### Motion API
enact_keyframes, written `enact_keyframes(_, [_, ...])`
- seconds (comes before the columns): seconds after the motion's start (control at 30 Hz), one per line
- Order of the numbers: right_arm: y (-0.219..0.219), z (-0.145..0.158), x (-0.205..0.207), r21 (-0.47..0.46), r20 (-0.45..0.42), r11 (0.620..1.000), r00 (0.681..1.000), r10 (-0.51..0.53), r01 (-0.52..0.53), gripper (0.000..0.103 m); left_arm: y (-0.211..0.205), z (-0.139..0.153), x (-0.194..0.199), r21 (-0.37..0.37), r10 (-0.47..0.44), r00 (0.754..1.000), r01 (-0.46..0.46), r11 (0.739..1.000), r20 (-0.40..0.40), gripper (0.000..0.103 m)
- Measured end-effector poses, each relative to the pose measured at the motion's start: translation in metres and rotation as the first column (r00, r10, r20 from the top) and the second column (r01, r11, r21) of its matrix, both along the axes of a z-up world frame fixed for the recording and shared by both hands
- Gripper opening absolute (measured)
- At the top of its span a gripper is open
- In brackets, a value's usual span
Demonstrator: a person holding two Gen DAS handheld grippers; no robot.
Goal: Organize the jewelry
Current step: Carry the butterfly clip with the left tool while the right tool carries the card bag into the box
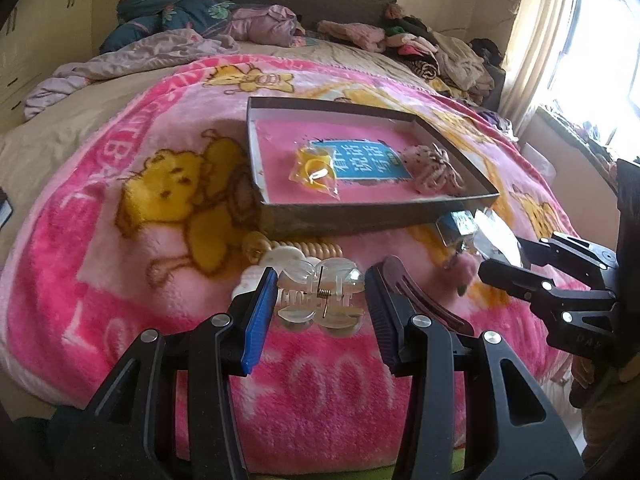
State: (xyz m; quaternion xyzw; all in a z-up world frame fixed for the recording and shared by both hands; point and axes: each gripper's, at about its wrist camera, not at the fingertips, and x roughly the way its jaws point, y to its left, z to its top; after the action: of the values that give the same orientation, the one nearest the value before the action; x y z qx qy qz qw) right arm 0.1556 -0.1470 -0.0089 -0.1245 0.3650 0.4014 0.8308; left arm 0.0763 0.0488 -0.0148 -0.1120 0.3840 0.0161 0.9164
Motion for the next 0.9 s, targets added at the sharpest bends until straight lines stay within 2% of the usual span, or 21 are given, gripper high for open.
enact_keyframes(0.37, [0.019,0.007,0.024,0.021,0.008,1.0,1.0,-0.015,0.015,0.041,0.02,0.007,0.013,-0.006,0.02,1.0,-0.02,1.0,0.007,0.036])
enact_keyframes(0.9, [0.01,0.021,0.063,0.062,0.016,0.993,0.995,-0.099,0.097,0.041,0.018,0.029,0.052,0.002,-0.019,0.999,0.019,1.0,0.031,0.036])
